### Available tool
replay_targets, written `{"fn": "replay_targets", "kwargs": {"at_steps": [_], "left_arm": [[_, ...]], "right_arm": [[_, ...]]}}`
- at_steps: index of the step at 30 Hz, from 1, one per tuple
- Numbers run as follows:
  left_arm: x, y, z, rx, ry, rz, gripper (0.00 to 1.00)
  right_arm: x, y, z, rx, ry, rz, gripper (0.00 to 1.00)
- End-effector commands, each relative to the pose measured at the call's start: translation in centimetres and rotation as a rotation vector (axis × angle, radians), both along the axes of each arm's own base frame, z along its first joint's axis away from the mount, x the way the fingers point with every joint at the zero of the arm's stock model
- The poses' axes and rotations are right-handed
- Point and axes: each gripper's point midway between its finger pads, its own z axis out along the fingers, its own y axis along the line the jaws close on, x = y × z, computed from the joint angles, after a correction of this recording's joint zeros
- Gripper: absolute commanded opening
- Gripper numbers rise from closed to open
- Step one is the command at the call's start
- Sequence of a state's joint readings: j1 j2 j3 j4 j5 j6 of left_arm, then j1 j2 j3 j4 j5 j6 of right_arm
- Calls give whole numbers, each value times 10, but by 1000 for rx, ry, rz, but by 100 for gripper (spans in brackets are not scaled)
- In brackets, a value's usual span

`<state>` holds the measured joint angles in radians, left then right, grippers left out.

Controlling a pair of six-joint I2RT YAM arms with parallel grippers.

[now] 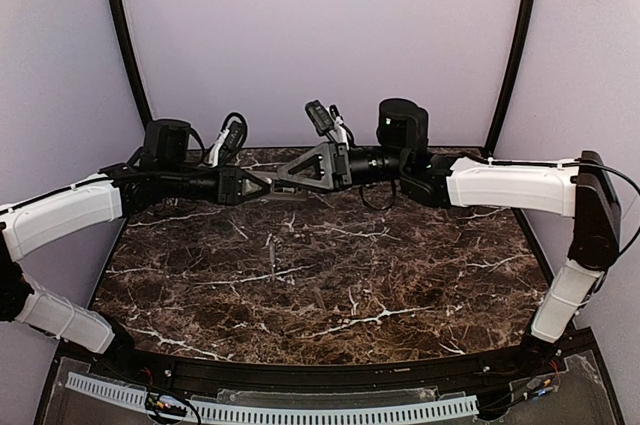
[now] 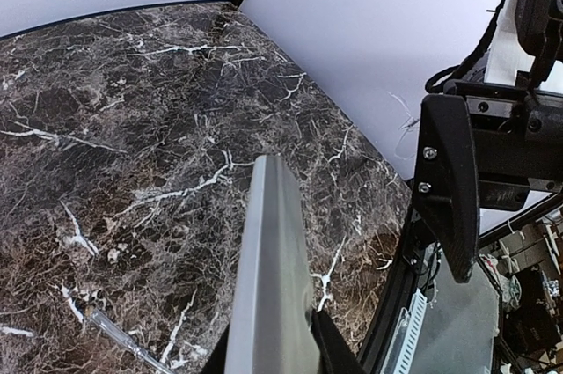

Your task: Unload the batteries from the remote control

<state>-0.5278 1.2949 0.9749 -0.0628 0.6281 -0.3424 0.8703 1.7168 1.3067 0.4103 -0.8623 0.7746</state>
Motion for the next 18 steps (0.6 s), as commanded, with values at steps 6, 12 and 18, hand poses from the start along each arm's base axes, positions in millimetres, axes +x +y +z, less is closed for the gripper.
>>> {"fn": "replay_targets", "kwargs": {"at_steps": [6, 12, 18], "left_arm": [[4, 0, 11, 6, -30, 7, 0], [5, -1, 10, 7, -27, 5, 0], [5, -1, 9, 7, -25, 2, 0]], "right_arm": [[9, -5, 1, -4, -35, -64, 86], [15, -13, -7, -39, -39, -124, 86], [21, -26, -17, -103, -63, -211, 86]]}}
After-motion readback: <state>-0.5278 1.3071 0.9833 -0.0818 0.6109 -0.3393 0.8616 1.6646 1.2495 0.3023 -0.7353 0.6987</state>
